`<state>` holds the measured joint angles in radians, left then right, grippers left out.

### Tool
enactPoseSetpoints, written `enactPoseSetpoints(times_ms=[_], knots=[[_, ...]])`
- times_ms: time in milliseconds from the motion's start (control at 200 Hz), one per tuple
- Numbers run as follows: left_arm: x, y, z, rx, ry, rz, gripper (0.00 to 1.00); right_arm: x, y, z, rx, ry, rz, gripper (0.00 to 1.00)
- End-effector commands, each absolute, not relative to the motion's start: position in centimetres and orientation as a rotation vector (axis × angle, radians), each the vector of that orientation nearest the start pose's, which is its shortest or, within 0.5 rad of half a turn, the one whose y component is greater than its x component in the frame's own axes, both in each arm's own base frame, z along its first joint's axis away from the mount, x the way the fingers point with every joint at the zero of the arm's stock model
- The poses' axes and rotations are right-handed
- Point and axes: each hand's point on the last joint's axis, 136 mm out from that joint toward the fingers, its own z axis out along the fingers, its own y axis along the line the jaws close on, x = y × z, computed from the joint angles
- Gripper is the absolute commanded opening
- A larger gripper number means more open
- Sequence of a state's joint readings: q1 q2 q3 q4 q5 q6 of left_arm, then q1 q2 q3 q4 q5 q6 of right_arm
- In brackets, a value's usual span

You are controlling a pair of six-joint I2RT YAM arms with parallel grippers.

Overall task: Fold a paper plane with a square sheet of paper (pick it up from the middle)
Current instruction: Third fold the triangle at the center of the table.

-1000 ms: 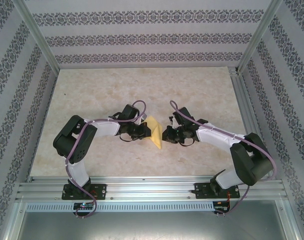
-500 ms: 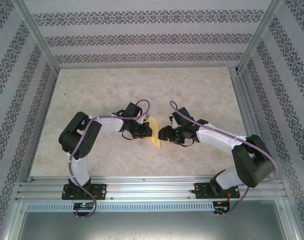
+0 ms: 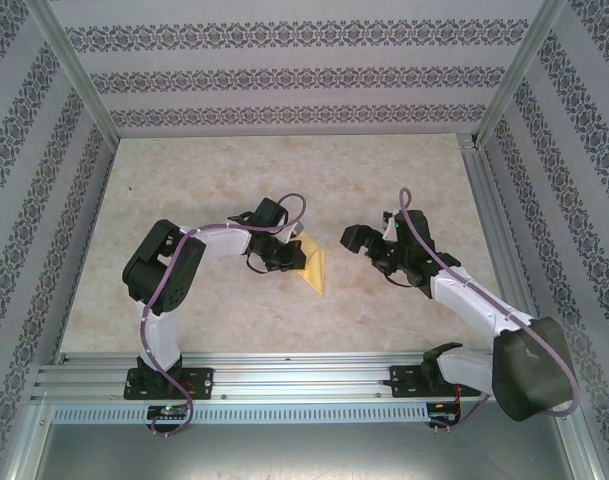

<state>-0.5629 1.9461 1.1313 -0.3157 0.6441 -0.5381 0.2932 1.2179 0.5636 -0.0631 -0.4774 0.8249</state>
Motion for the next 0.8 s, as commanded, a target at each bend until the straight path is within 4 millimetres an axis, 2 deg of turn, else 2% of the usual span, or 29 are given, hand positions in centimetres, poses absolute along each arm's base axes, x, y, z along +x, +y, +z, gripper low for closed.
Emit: enactPoseSetpoints(times_ms=[0,70,125,155,210,285,345,400,535,649,794], knots=[[30.4,-30.5,2.2,0.285,2.895,-1.117,0.00,28.5,19.9,12.3,0.255,2.405,1.357,0.98],[30.6,-30.6,2.1,0.299,2.901,-1.107,0.00,27.7,20.5,11.7,0.134,2.506,1.169,0.98],[30.7,-30.7,2.0,0.311,2.902,-1.113,0.00,27.6,20.9,11.6,0.105,2.519,1.120,0.94],[30.7,-30.9,2.0,0.315,2.900,-1.119,0.00,27.6,21.1,11.5,0.109,2.513,1.124,0.88],[30.9,-31.0,2.1,0.321,2.897,-1.122,0.00,27.5,21.1,10.8,0.126,2.525,1.122,0.64],[31.0,-31.0,2.2,0.336,2.896,-1.117,0.00,27.0,21.7,9.8,0.114,2.552,1.118,0.45],[31.1,-31.1,2.2,0.343,2.897,-1.118,0.00,26.4,22.6,9.1,0.076,2.584,1.116,0.36],[31.2,-31.2,2.3,0.354,2.898,-1.117,0.00,26.0,23.5,8.8,0.044,2.604,1.129,0.24],[31.3,-31.3,2.4,0.356,2.893,-1.120,0.00,25.9,25.9,8.3,0.002,2.629,1.201,0.13],[31.4,-31.4,2.4,0.359,2.894,-1.127,0.00,25.9,26.6,6.6,0.004,2.692,1.176,0.12],[31.4,-31.3,2.1,0.378,2.907,-1.111,0.00,26.3,26.9,5.7,0.017,2.721,1.166,0.12]])
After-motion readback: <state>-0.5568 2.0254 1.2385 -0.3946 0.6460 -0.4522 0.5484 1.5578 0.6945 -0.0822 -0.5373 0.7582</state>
